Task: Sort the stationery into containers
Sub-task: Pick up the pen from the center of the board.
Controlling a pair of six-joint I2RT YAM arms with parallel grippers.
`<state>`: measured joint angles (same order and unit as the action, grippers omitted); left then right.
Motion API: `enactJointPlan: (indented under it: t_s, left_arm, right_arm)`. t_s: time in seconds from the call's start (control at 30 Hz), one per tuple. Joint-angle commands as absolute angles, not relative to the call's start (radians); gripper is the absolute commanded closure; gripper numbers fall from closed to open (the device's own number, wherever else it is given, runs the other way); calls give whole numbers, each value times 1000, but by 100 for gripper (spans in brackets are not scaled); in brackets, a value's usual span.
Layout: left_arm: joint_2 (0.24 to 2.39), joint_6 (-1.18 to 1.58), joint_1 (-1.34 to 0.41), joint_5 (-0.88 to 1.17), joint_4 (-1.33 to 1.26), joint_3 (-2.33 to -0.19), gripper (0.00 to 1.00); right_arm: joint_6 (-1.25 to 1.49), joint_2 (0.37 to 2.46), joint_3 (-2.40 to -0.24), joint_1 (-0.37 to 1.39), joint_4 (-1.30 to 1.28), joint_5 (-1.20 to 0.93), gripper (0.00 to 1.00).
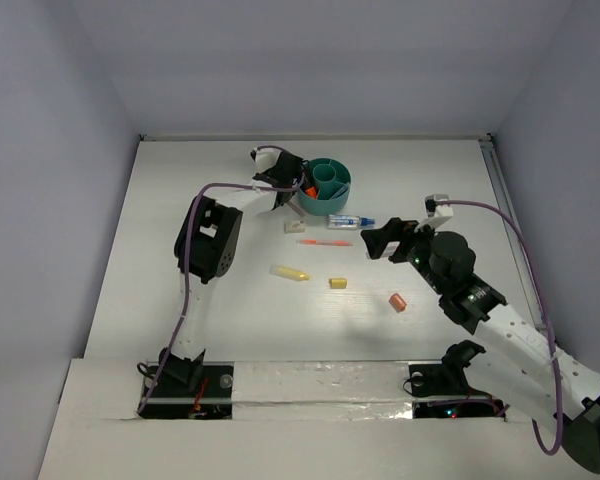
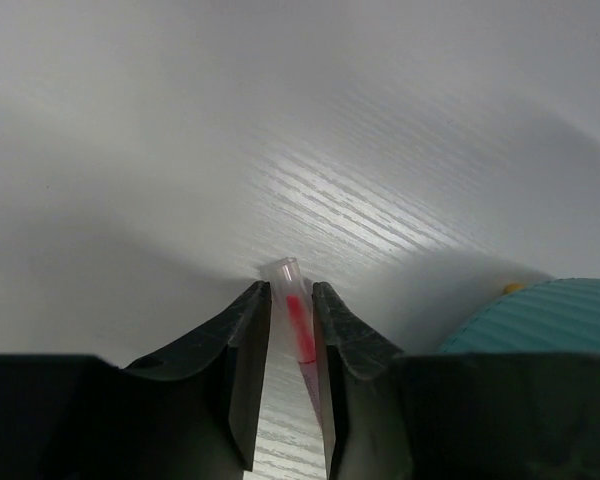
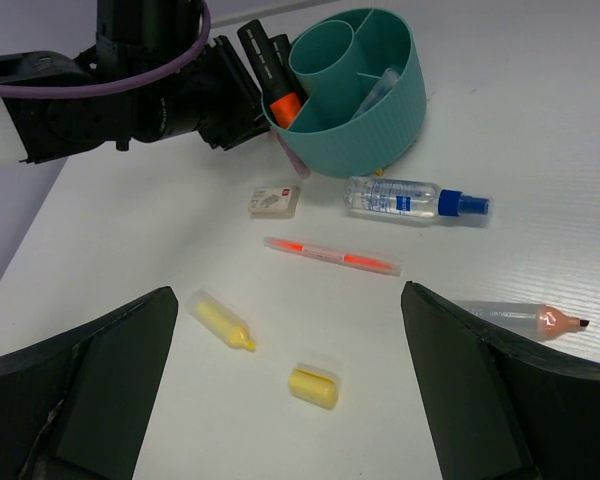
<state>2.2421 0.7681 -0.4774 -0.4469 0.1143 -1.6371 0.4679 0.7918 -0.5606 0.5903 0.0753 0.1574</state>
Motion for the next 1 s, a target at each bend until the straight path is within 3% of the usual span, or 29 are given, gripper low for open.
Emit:
enactJointPlan:
  t_s: [0.0, 0.1, 0.23, 0.43, 0.63, 0.97]
  left_arm:
    - [2292, 753, -485, -491, 247, -1658, 79]
    - [2298, 736, -485, -526, 273, -1660, 80]
    - [2299, 693, -485, -568, 301, -1660, 93]
    - [2290, 643, -485, -557, 271, -1652, 100]
    - [2226, 652, -485, -600, 207, -1585, 100]
    - [1858, 620, -485, -730, -35, -1346, 100]
  right_arm:
    - [462, 767, -607, 595, 84, 161, 0]
    - [462, 750, -607, 595, 78, 166, 0]
    - [460, 742, -607, 595, 77, 169, 0]
    - [463, 744, -609, 595, 75, 158, 0]
    - [463, 747, -606, 595, 78, 153, 0]
    - [468, 798, -601, 595, 104, 133, 0]
